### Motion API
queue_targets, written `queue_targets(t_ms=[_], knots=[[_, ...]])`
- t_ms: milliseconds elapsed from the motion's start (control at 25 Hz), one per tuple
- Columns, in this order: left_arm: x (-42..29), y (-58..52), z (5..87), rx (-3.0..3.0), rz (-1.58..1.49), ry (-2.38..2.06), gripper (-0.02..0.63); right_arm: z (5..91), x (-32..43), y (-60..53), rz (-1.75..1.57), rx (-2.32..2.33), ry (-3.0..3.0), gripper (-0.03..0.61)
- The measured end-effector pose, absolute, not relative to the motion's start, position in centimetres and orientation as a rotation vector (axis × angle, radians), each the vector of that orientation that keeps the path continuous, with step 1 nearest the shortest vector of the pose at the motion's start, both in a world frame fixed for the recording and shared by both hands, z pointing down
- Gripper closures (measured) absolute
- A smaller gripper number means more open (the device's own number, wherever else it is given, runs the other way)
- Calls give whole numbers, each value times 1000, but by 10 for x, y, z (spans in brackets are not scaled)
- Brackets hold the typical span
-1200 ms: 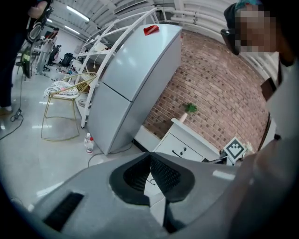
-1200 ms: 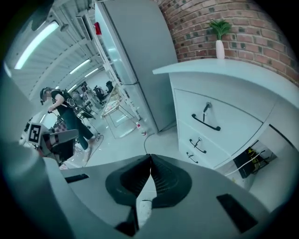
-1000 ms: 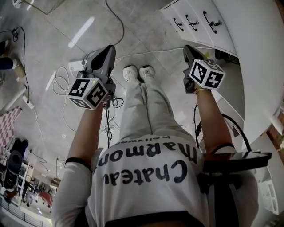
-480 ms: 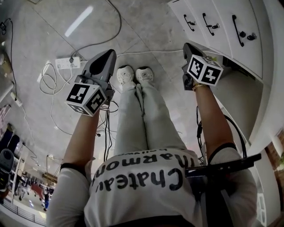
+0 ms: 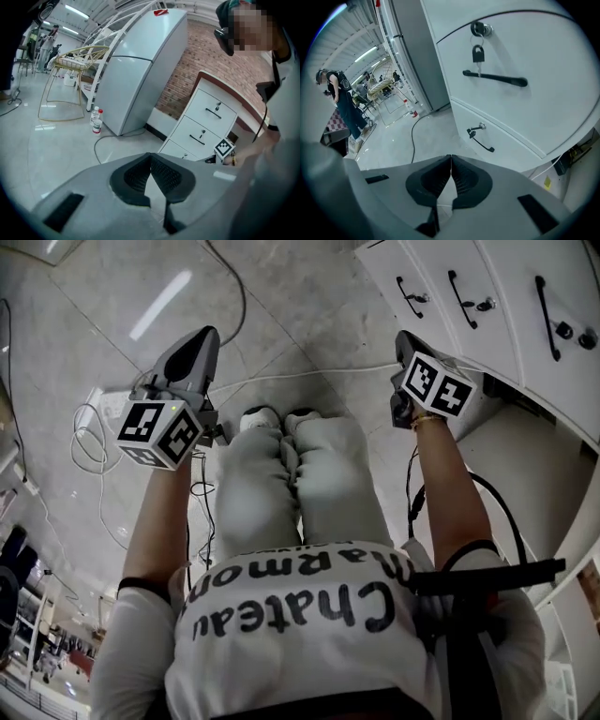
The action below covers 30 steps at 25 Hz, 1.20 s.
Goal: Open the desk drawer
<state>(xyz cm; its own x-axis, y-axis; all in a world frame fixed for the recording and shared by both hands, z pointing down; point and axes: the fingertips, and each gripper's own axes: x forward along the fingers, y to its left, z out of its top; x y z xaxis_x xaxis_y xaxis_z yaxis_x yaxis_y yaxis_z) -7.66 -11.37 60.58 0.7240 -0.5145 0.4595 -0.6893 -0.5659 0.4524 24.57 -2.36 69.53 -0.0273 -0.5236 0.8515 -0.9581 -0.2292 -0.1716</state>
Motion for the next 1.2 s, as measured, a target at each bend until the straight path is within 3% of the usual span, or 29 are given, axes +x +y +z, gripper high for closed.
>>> queue_targets(t_ms=[360,680,720,800,840,1120,1200], knots=[[-51,-177,641,2470,283,-907,601,743,279,-69,992,1913,-1626,563],[-90,-206,648,2404,252,-1025,600,767,301,-76,751,1672,-1548,561],[-99,-207,648,2386,249,-1047,601,768,303,-78,731,1648,-1547,551],[-118,-211,648,2336,211,-1118,601,775,301,-85,682,1594,-1566,411],[-129,-212,648,2307,179,-1159,600,780,299,-88,661,1561,-1566,404],[-186,-222,640,2219,106,-1342,600,803,297,-101,476,1428,-1429,407],[-183,-226,636,2236,114,-1318,600,803,302,-102,422,1433,-1362,437]])
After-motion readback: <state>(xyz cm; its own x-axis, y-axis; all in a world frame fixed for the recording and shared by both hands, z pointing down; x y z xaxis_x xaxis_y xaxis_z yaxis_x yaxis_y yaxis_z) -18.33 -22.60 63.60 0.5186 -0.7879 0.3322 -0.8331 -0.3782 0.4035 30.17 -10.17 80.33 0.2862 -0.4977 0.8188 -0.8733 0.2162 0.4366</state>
